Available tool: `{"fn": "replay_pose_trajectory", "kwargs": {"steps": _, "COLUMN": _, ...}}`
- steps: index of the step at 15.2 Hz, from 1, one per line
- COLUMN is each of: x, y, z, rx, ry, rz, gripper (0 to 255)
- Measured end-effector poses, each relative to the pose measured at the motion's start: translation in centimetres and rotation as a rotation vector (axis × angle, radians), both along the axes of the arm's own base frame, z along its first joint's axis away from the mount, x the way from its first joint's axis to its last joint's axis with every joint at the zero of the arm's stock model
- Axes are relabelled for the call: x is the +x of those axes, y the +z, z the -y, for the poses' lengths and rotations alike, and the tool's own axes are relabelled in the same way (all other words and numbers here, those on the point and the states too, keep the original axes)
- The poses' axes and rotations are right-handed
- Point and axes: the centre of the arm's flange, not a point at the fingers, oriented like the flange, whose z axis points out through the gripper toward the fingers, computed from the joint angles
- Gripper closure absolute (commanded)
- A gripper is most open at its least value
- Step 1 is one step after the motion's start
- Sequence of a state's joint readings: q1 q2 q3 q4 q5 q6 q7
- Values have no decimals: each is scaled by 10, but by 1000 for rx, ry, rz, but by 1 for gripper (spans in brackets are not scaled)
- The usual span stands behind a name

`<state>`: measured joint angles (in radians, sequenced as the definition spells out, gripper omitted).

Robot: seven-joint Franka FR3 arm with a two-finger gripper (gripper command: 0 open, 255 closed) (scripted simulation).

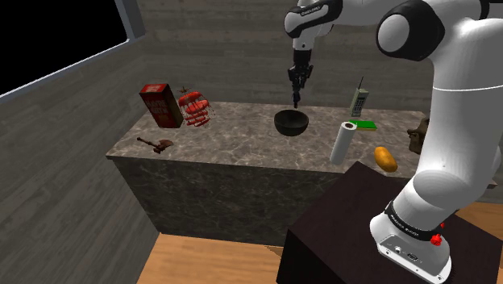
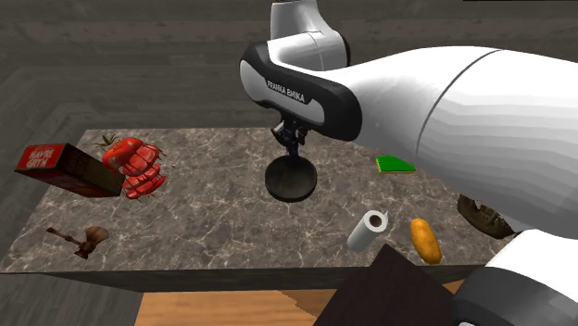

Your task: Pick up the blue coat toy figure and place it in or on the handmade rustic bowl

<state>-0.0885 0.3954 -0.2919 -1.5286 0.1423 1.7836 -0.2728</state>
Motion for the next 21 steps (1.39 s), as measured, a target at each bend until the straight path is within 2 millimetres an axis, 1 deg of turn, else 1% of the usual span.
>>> {"fn": "replay_pose_trajectory", "kwargs": {"steps": 12, "x": 1, "y": -64, "z": 0, "rx": 0, "ry": 0, "rz": 0, "gripper": 255}}
{"fn": "replay_pose_trajectory", "kwargs": {"steps": 14, "x": 0, "y": -68, "z": 0, "rx": 0, "ry": 0, "rz": 0, "gripper": 255}}
{"fn": "replay_pose_trajectory", "kwargs": {"steps": 18, "x": 0, "y": -70, "z": 1, "rx": 0, "ry": 0, "rz": 0, "gripper": 255}}
{"fn": "replay_pose_trajectory", "kwargs": {"steps": 19, "x": 0, "y": -70, "z": 1, "rx": 0, "ry": 0, "rz": 1, "gripper": 0}}
{"fn": "replay_pose_trajectory", "kwargs": {"steps": 21, "x": 0, "y": -70, "z": 1, "rx": 0, "ry": 0, "rz": 1, "gripper": 0}}
